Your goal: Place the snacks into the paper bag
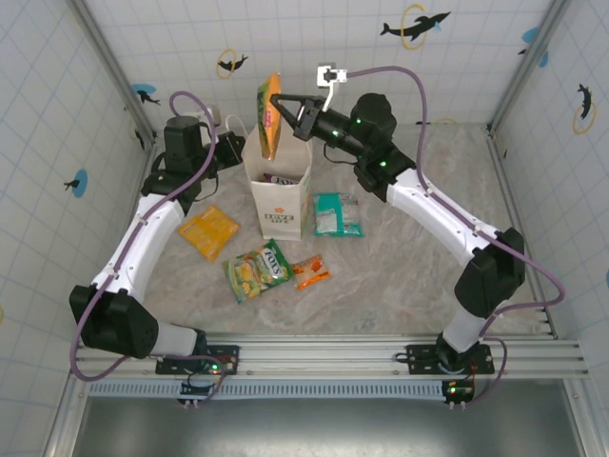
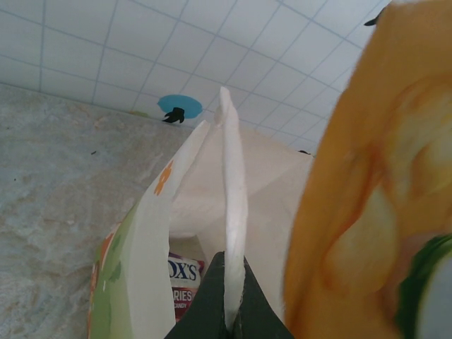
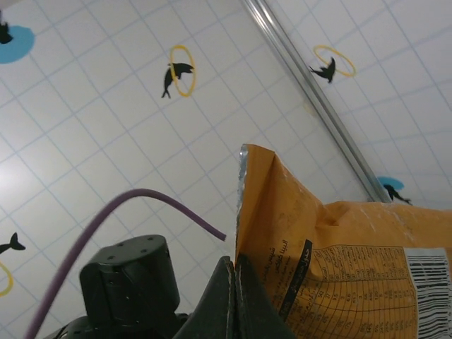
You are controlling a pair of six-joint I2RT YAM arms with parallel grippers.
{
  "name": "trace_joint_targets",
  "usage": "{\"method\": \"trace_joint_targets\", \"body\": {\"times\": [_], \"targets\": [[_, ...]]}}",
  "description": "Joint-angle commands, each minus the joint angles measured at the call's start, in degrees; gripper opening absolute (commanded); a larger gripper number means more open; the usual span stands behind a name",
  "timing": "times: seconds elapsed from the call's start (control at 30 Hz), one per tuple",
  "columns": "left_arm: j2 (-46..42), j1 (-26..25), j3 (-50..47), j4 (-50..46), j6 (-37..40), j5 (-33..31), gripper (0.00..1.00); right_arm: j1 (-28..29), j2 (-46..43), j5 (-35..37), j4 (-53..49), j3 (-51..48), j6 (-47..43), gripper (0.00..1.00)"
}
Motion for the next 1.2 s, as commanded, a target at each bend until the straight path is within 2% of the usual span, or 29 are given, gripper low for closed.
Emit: {"method": "trace_joint_targets", "body": {"times": [0.0, 0.33, 0.97, 1.17], "targets": [[-1.2, 0.4, -0.6, 1.9, 0.0, 0.5, 0.00, 0.3, -0.4, 2.5, 0.1, -1.5, 4.1, 0.00], [-1.4, 0.4, -0.8, 2.0, -0.1, 0.5, 0.00, 1.1, 1.0, 3.7, -1.7, -3.3, 12.9, 0.00], [-1.7, 0.5, -1.0, 2.5, -0.3, 0.8, 0.00, 3.4, 1.4, 5.1, 0.6, -7.5, 17.0, 0.00], [-1.7, 0.4, -1.0, 2.4, -0.3, 0.9, 0.00, 3.6, 2.9, 4.9, 0.4, -6.0, 17.4, 0.08]]}}
